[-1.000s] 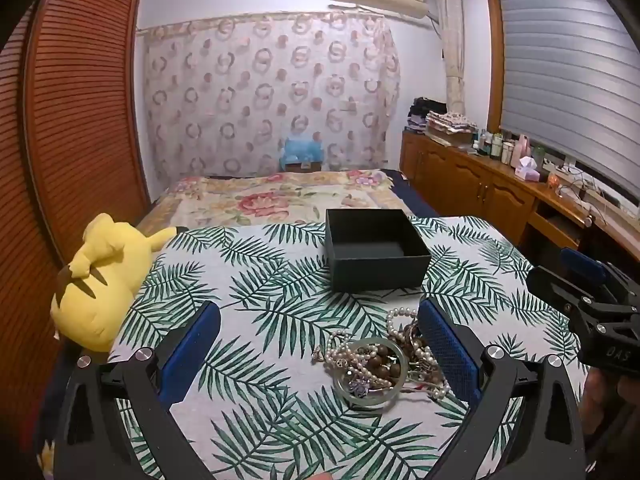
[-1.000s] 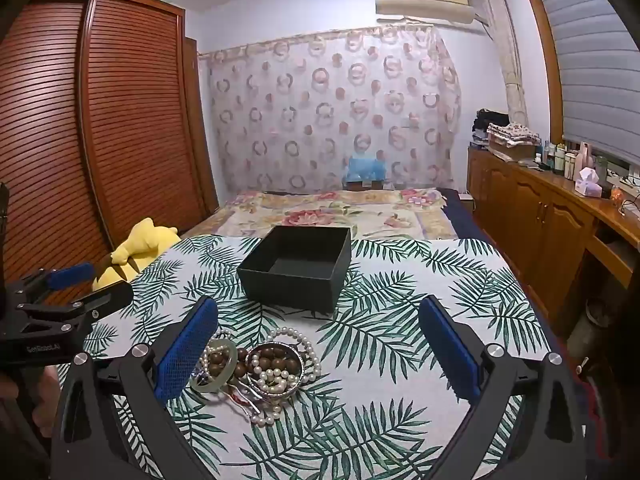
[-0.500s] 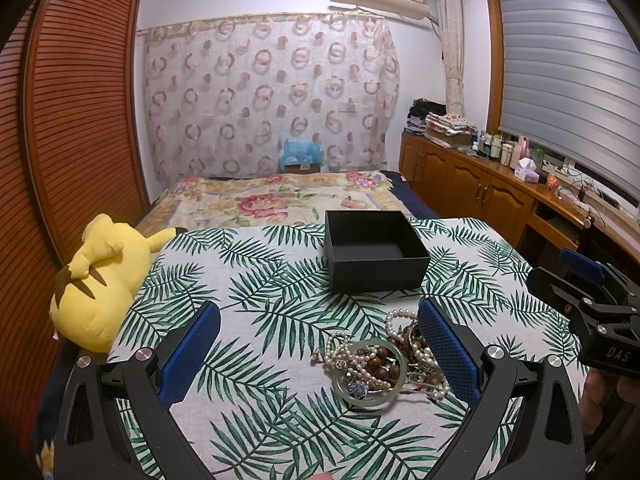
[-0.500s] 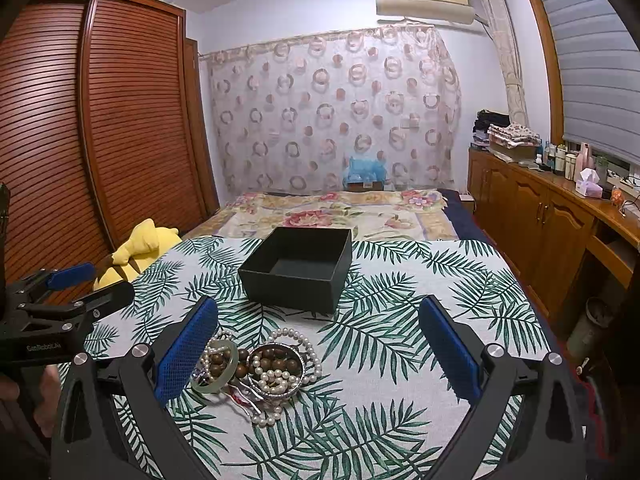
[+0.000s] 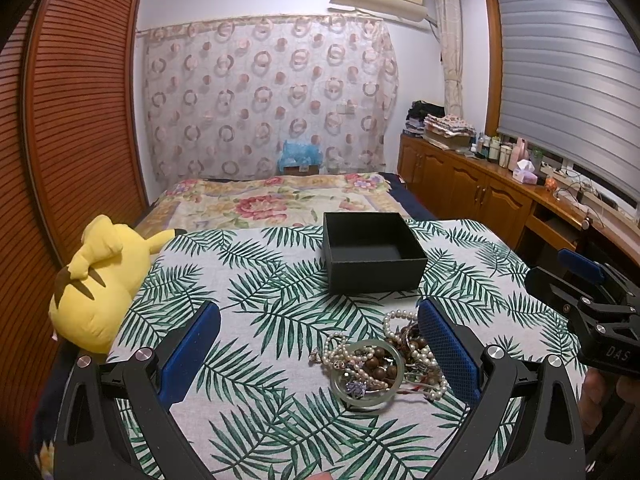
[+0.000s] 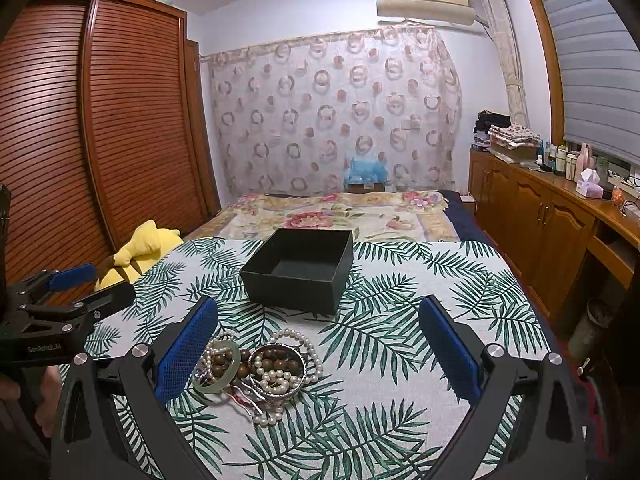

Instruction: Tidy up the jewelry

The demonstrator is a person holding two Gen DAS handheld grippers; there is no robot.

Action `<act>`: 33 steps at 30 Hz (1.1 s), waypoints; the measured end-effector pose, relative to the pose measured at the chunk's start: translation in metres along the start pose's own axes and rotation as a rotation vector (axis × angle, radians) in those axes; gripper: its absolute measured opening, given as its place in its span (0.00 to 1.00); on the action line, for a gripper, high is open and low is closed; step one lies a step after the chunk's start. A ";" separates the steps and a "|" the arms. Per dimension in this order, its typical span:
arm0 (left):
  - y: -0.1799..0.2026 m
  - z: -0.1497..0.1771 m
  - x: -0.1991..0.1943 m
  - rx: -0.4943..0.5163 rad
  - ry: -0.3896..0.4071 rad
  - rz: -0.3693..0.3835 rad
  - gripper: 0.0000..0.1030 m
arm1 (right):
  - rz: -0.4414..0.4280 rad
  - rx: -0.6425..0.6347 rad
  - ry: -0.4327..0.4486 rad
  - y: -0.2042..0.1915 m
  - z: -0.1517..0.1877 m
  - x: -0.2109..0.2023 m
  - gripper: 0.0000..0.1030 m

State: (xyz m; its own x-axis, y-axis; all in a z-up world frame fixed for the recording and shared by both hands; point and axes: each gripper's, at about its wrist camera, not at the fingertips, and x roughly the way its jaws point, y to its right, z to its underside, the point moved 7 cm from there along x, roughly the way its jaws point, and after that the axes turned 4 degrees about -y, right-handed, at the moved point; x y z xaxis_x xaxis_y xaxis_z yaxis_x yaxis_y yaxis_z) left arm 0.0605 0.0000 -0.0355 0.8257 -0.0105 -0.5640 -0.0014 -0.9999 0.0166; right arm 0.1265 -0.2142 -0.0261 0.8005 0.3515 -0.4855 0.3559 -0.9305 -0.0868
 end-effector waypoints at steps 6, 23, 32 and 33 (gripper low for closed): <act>0.000 0.000 0.000 0.000 0.000 0.000 0.93 | 0.001 0.001 0.001 0.001 0.001 -0.001 0.98; 0.006 0.003 0.001 -0.002 -0.004 0.001 0.93 | 0.000 0.001 0.003 0.001 0.001 -0.001 0.98; 0.005 0.002 0.002 -0.004 -0.005 0.002 0.93 | 0.000 0.002 0.003 0.001 0.001 -0.001 0.98; 0.006 0.003 0.002 -0.004 -0.006 0.002 0.93 | -0.001 0.001 0.003 0.001 0.001 -0.001 0.98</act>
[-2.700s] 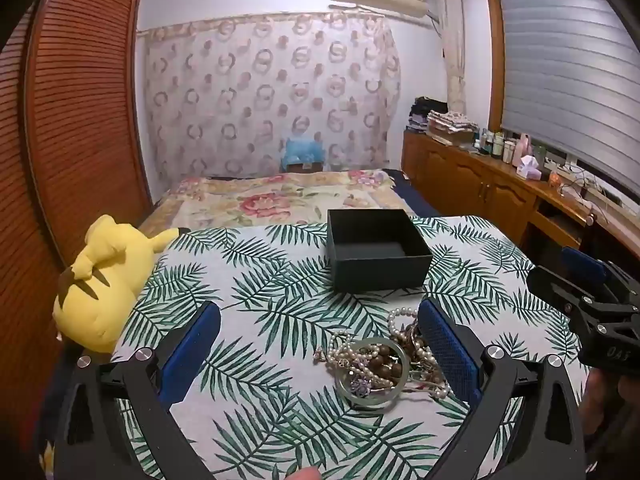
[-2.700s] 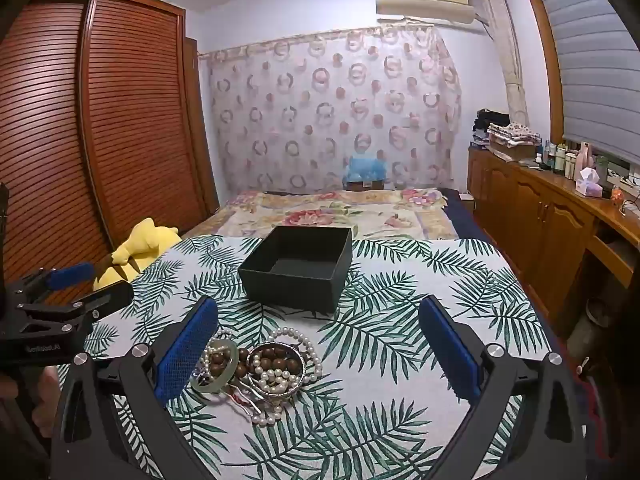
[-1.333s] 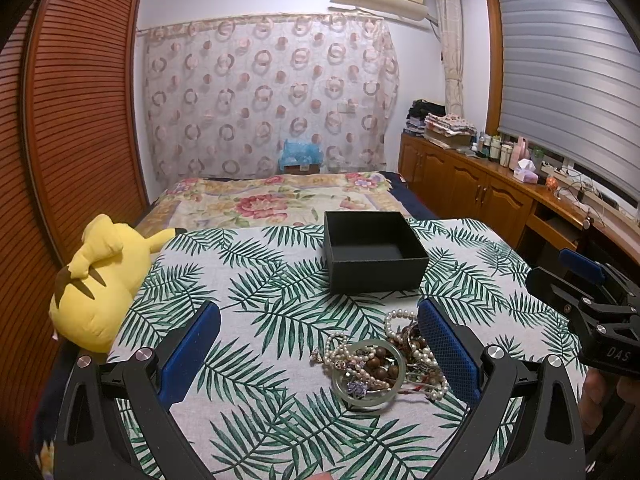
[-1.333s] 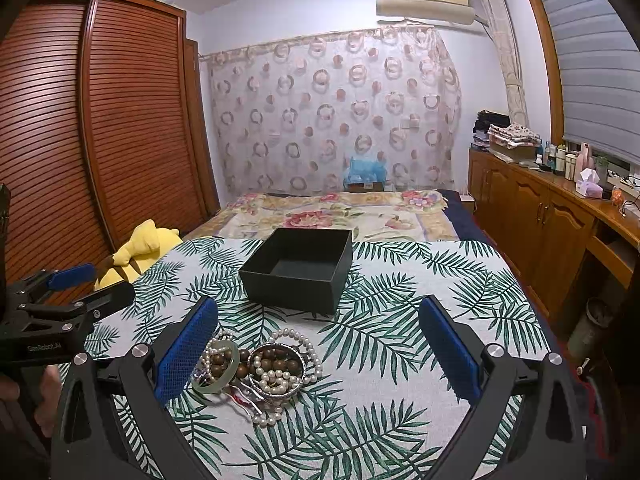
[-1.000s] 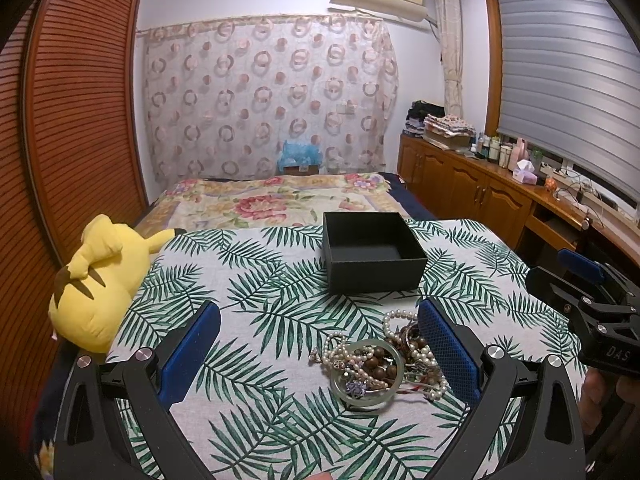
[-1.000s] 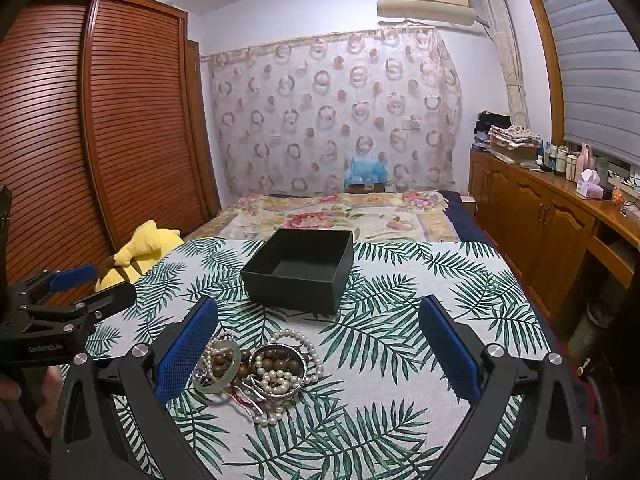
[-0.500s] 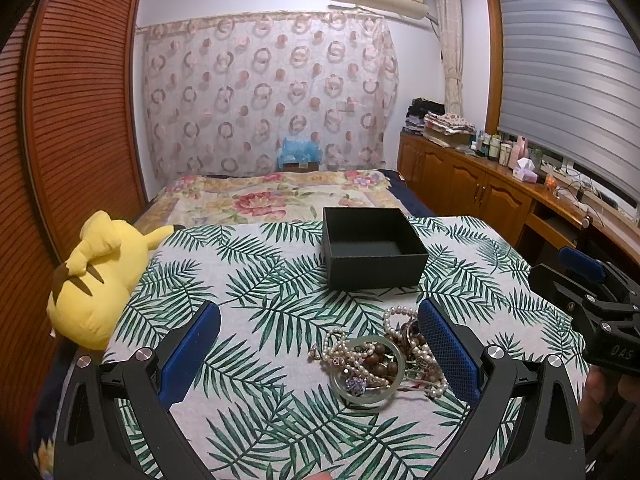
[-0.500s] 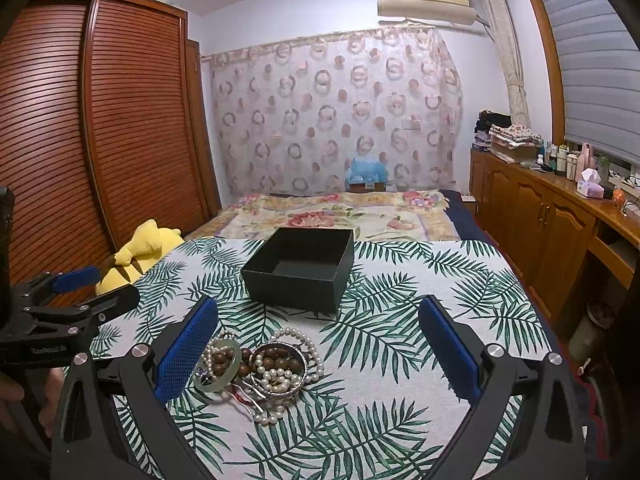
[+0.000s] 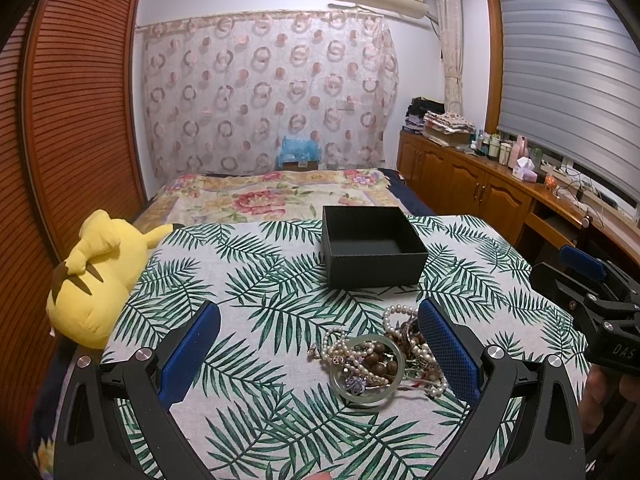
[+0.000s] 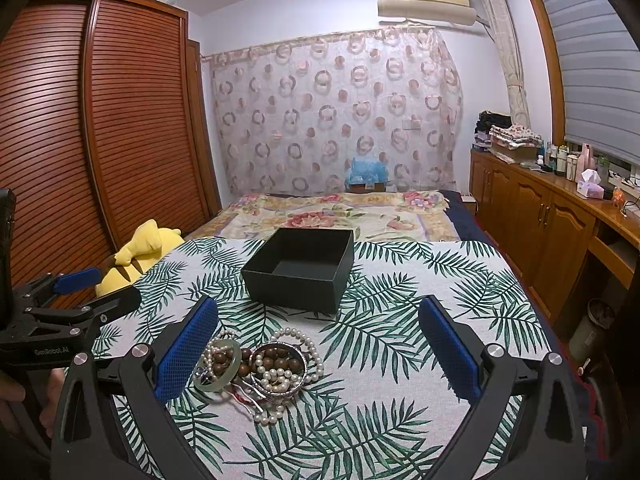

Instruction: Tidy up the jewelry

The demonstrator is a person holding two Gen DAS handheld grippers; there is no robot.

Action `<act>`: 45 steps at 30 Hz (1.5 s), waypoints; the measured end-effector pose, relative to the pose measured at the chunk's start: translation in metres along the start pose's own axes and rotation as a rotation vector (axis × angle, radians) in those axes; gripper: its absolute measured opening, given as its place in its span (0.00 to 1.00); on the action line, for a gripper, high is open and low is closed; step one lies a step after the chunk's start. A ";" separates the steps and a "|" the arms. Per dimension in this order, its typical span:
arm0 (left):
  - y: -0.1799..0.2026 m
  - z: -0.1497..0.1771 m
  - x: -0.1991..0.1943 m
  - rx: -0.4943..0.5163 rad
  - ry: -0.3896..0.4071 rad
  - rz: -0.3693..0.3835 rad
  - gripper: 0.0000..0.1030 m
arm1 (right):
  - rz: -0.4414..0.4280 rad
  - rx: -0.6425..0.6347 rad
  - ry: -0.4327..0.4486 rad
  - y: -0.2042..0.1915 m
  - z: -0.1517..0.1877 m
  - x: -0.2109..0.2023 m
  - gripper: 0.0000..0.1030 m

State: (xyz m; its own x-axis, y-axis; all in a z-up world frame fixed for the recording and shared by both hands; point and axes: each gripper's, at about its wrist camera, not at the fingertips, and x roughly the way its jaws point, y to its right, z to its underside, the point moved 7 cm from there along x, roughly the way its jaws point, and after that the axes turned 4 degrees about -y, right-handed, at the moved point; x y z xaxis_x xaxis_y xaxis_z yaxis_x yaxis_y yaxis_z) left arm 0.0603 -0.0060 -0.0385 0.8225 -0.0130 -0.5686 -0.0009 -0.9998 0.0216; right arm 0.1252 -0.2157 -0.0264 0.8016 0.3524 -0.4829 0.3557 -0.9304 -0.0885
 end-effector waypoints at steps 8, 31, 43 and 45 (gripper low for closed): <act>0.002 0.004 0.004 0.001 -0.004 0.001 0.93 | 0.000 0.000 0.000 0.000 0.001 0.000 0.98; -0.006 0.032 0.040 0.012 -0.121 0.038 0.93 | 0.013 -0.087 -0.115 0.003 0.034 0.038 0.98; -0.007 0.057 0.062 0.014 -0.206 0.083 0.93 | -0.142 -0.111 -0.261 0.004 0.051 0.077 0.67; -0.006 0.061 0.066 0.014 -0.224 0.091 0.93 | -0.156 -0.116 -0.290 0.004 0.054 0.086 0.55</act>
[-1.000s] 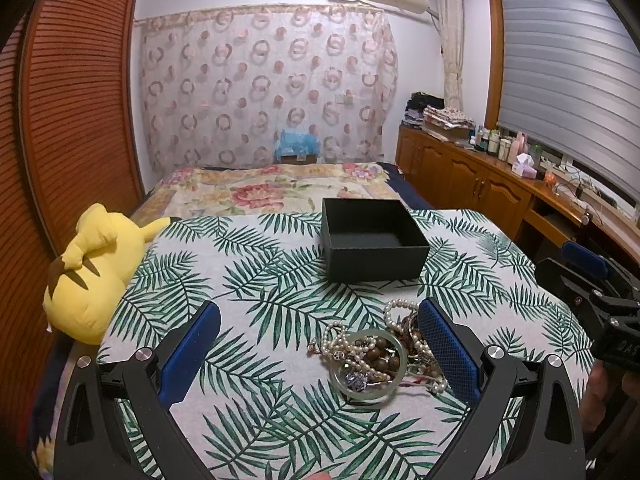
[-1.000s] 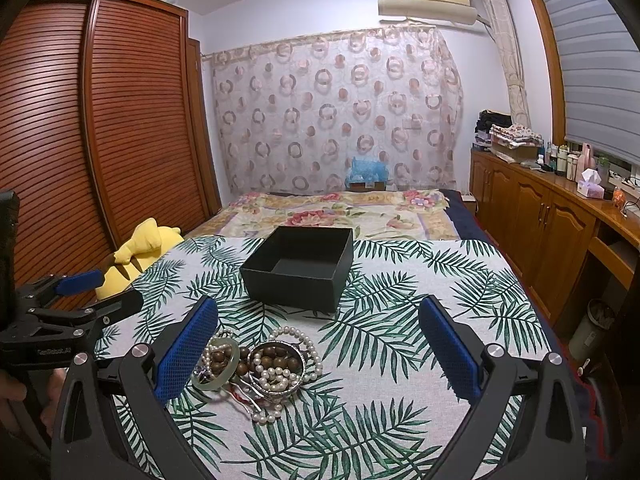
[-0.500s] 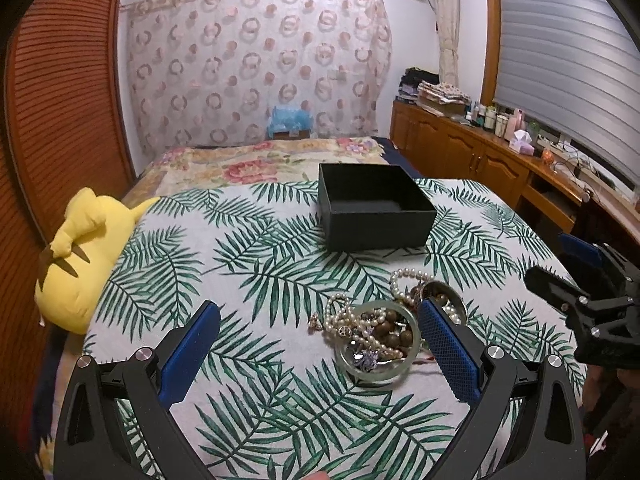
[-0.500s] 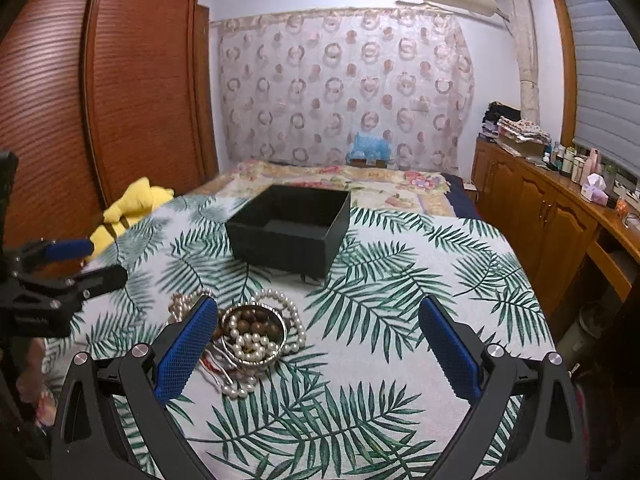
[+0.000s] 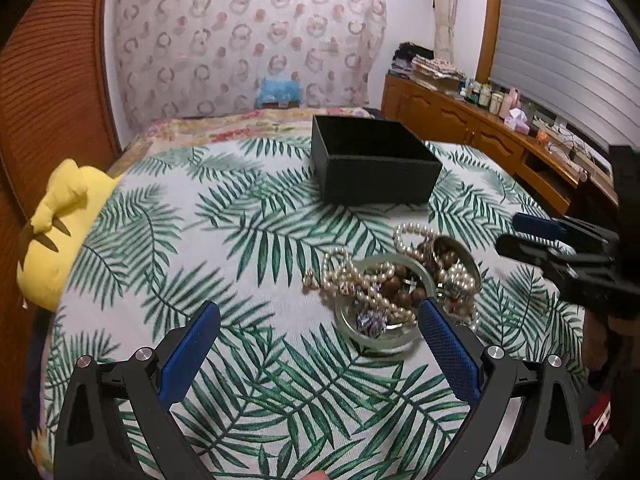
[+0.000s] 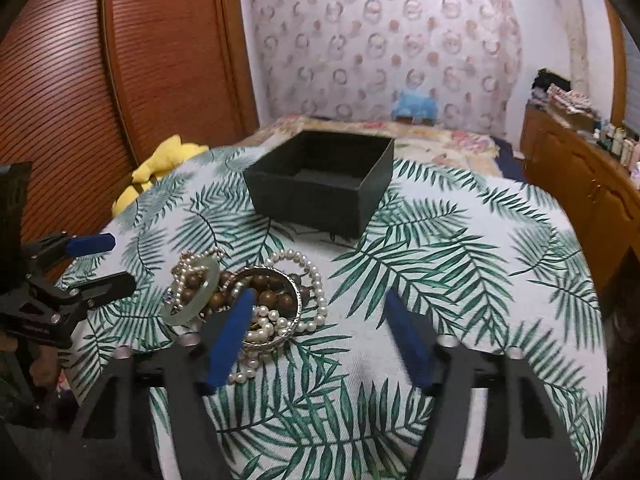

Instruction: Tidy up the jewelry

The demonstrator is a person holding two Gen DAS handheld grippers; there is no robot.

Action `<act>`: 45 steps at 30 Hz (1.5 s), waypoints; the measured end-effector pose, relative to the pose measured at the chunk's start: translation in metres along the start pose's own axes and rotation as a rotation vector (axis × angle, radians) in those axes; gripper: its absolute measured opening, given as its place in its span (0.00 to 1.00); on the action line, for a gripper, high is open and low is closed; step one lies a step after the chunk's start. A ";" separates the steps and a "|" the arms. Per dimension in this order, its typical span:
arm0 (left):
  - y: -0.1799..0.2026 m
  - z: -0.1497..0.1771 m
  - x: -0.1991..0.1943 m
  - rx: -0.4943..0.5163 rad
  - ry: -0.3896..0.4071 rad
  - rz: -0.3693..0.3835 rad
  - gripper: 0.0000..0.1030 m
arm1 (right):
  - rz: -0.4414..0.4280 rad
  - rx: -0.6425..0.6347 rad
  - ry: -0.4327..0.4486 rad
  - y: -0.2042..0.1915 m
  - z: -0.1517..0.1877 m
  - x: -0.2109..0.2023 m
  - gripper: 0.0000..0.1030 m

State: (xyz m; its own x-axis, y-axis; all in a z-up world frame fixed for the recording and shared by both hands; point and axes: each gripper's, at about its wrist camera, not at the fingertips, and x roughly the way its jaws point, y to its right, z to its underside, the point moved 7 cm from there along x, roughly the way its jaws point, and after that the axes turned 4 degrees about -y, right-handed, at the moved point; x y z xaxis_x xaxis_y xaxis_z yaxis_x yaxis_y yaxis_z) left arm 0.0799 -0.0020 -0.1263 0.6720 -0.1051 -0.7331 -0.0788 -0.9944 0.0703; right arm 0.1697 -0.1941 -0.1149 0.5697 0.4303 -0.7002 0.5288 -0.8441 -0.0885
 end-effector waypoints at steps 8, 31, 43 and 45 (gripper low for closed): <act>0.009 0.007 0.014 0.021 -0.043 0.045 0.93 | -0.087 -0.032 -0.088 -0.005 -0.002 0.027 0.31; -0.011 -0.034 0.040 0.012 -0.057 0.118 0.61 | -0.122 -0.081 -0.093 -0.008 -0.004 0.029 0.05; -0.005 -0.048 0.086 0.149 -0.222 0.156 0.26 | -0.111 -0.082 -0.079 -0.003 -0.007 0.019 0.05; -0.002 -0.045 0.090 0.181 -0.243 0.135 0.24 | -0.111 -0.080 -0.078 -0.003 -0.007 0.019 0.05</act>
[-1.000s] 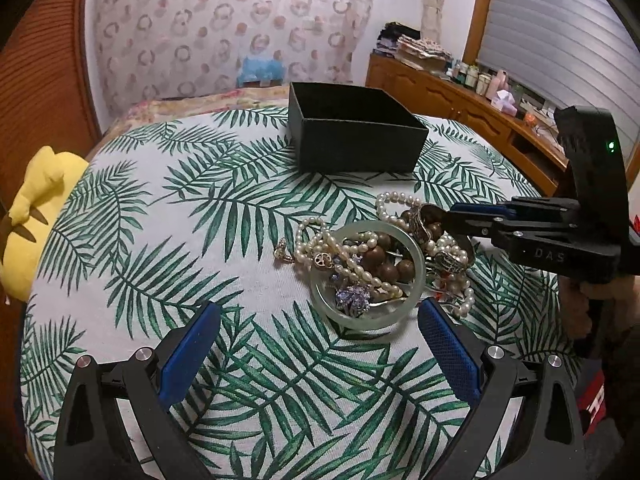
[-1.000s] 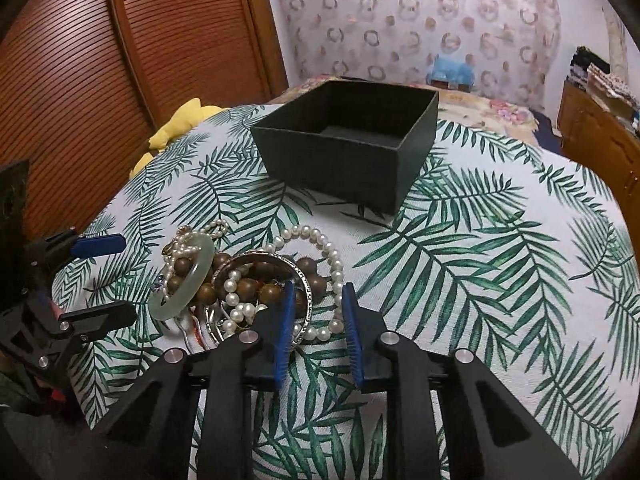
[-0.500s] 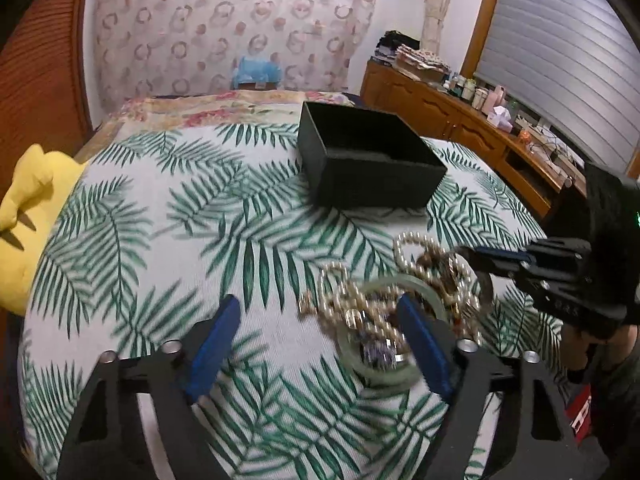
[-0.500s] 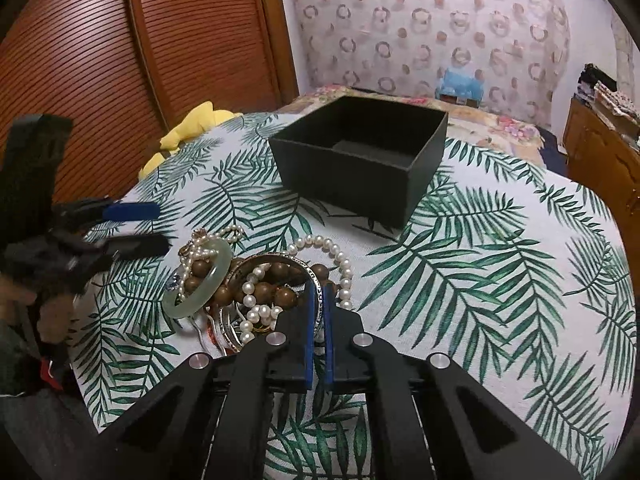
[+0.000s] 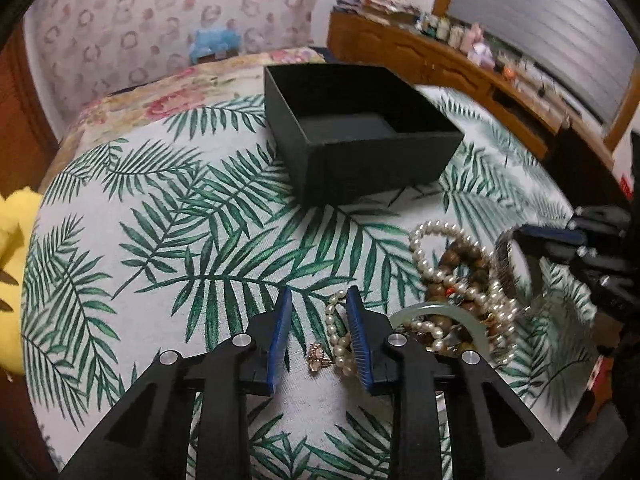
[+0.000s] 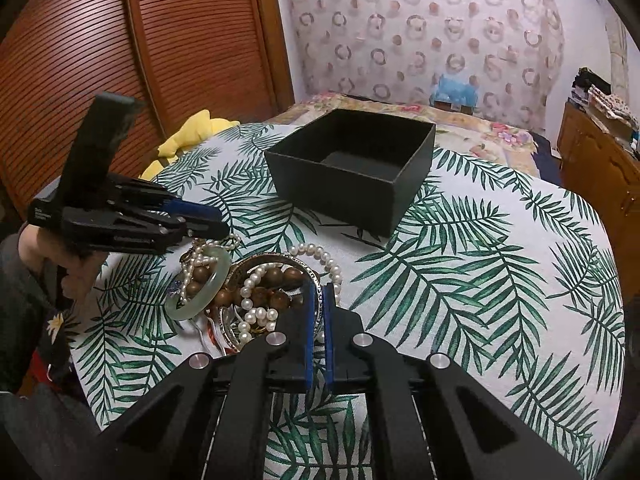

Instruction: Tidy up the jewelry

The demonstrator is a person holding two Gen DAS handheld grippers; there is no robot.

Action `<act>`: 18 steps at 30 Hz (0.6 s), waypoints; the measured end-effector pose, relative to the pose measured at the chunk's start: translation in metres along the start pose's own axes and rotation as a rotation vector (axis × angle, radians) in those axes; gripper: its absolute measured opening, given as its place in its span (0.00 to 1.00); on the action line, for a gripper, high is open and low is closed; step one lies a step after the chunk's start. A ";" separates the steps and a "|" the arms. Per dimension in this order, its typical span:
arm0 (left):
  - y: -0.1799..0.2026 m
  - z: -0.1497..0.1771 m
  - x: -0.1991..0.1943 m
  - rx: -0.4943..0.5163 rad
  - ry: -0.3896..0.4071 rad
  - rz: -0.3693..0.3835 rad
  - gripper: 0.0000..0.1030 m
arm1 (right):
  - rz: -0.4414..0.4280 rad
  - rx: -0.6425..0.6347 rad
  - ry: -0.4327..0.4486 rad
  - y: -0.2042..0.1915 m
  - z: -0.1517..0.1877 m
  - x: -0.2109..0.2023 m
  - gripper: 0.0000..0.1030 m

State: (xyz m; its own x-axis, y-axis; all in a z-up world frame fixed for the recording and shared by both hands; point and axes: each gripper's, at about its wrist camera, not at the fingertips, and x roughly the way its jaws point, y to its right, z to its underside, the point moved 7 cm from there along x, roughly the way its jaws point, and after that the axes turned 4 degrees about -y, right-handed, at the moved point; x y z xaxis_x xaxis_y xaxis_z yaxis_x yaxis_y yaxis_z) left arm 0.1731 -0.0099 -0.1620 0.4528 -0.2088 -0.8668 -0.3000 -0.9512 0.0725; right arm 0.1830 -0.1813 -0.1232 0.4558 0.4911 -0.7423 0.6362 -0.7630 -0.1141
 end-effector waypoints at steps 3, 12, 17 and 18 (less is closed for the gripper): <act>0.003 -0.002 0.005 0.040 -0.007 -0.033 0.21 | 0.001 0.000 0.003 -0.001 0.000 0.000 0.05; 0.001 -0.010 0.000 0.045 0.046 -0.074 0.03 | 0.005 0.005 0.005 0.001 0.000 -0.004 0.05; 0.004 -0.019 -0.042 0.010 0.161 -0.063 0.03 | 0.015 0.010 0.011 0.006 0.002 -0.006 0.05; 0.005 -0.021 -0.050 0.008 0.180 -0.058 0.03 | 0.016 0.011 0.013 0.006 0.002 -0.007 0.05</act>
State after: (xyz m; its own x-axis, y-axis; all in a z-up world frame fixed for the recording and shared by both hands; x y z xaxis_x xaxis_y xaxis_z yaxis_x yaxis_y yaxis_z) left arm 0.1667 -0.0091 -0.1078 0.6123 -0.1914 -0.7671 -0.2751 -0.9612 0.0202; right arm 0.1831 -0.1900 -0.1201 0.4743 0.4838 -0.7355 0.6215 -0.7757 -0.1095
